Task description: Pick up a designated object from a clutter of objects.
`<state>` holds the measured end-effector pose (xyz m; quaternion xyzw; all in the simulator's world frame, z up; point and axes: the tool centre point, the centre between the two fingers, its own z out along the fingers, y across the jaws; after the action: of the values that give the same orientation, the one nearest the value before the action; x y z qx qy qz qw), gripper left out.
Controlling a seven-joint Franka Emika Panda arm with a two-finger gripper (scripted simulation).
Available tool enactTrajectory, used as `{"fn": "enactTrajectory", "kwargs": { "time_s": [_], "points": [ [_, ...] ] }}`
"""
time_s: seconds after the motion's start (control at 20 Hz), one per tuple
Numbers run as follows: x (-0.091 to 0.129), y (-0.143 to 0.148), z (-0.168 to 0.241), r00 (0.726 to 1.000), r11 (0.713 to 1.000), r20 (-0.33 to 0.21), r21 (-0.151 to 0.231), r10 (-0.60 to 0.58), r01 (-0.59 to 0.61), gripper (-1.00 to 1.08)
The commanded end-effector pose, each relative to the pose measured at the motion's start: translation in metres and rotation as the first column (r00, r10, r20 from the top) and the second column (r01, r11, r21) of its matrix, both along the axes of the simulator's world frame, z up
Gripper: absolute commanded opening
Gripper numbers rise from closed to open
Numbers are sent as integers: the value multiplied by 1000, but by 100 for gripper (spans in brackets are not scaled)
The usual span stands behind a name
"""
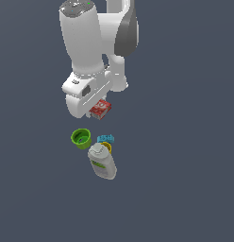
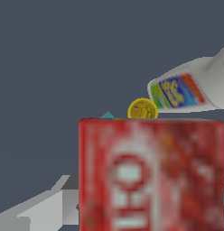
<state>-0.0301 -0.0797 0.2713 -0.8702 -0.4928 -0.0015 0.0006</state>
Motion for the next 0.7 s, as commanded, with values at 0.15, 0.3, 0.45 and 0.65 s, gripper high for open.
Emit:
{"fn": "enactTrajectory", "kwargs": {
  "time_s": [0.15,0.3,0.45,0.65],
  "points": [
    [-5,-25,47,1000,1000,-1,0,0,0,-100],
    [-7,-35,67,1000,1000,-2,-1,0,0,-100],
    [-8,-43,81,1000,1000,-2,-1,0,0,-100],
    [-8,-50,93,1000,1000,-2,-2,-1,1,-100]
  ]
}}
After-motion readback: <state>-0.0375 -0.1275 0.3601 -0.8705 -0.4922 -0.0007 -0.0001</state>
